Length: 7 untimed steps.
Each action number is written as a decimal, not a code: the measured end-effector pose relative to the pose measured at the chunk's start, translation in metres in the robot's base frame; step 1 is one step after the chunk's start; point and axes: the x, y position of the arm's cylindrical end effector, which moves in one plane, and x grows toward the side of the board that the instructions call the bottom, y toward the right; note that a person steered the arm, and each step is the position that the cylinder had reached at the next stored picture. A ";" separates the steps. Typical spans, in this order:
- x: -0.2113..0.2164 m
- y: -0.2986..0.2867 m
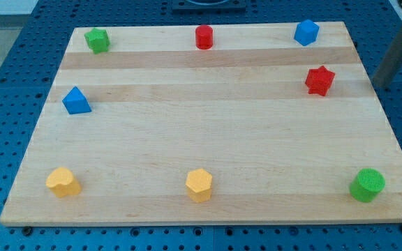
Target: Move your arm left to the red circle
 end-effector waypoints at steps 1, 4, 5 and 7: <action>0.005 -0.063; -0.042 -0.065; -0.055 -0.118; -0.075 -0.254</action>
